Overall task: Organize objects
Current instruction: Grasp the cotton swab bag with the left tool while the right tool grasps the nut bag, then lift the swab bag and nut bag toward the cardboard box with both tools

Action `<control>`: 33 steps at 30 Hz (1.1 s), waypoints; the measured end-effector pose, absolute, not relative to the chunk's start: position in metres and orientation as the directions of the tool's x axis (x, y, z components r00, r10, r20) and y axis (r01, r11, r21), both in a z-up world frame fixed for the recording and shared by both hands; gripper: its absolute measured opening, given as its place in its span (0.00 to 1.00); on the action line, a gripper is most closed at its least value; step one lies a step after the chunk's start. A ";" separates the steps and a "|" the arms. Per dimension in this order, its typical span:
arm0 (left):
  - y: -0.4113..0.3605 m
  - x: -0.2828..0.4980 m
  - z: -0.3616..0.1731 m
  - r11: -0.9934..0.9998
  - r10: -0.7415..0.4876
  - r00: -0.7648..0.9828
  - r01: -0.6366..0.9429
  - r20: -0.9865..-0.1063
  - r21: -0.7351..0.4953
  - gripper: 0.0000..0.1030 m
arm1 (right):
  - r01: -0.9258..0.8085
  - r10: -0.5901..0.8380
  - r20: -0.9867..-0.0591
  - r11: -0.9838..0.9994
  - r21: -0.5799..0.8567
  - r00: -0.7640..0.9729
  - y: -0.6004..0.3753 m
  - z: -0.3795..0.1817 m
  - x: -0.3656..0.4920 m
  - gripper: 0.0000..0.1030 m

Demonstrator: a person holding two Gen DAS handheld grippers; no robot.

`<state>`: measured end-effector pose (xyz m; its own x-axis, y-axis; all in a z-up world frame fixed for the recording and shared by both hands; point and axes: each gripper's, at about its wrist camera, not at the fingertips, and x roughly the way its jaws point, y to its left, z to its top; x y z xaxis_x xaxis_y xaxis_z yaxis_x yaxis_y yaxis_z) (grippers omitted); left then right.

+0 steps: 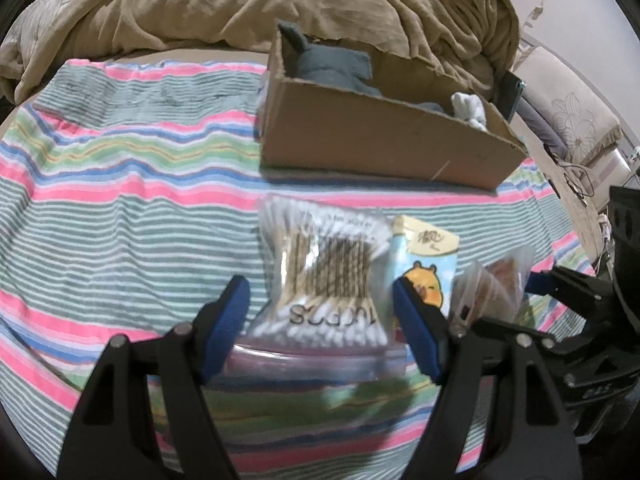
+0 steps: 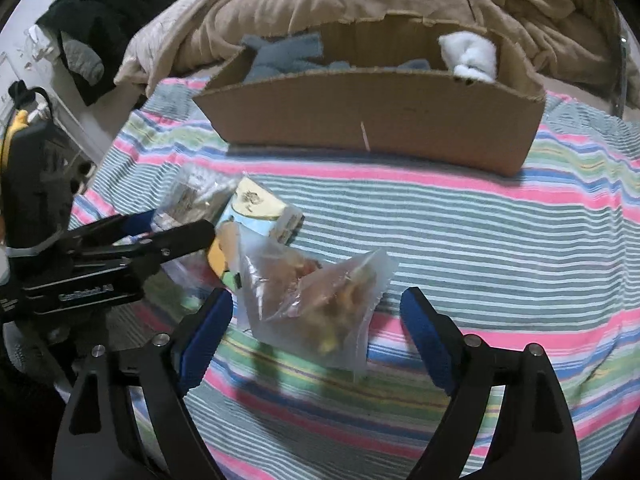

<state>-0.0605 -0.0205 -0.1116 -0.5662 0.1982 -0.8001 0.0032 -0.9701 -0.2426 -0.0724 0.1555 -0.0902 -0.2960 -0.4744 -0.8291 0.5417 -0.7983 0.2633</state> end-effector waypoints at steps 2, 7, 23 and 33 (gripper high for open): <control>-0.020 -0.060 -0.110 -0.972 0.196 -0.572 -0.006 -0.796 -0.236 0.67 | 0.540 -0.471 -0.832 -0.800 0.262 -0.294 0.155 -0.092 -0.072 0.66; -0.020 -0.058 -0.107 -0.970 0.207 -0.581 -0.019 -0.787 -0.242 0.52 | 0.548 -0.476 -0.828 -0.795 0.262 -0.295 0.161 -0.089 -0.071 0.60; -0.019 -0.047 -0.069 -0.960 0.239 -0.643 -0.043 -0.728 -0.278 0.46 | 0.536 -0.489 -0.785 -0.808 0.244 -0.380 0.180 -0.054 -0.079 0.59; -0.020 -0.050 -0.047 -0.960 0.239 -0.672 -0.052 -0.701 -0.276 0.46 | 0.542 -0.498 -0.757 -0.808 0.229 -0.423 0.184 -0.029 -0.095 0.59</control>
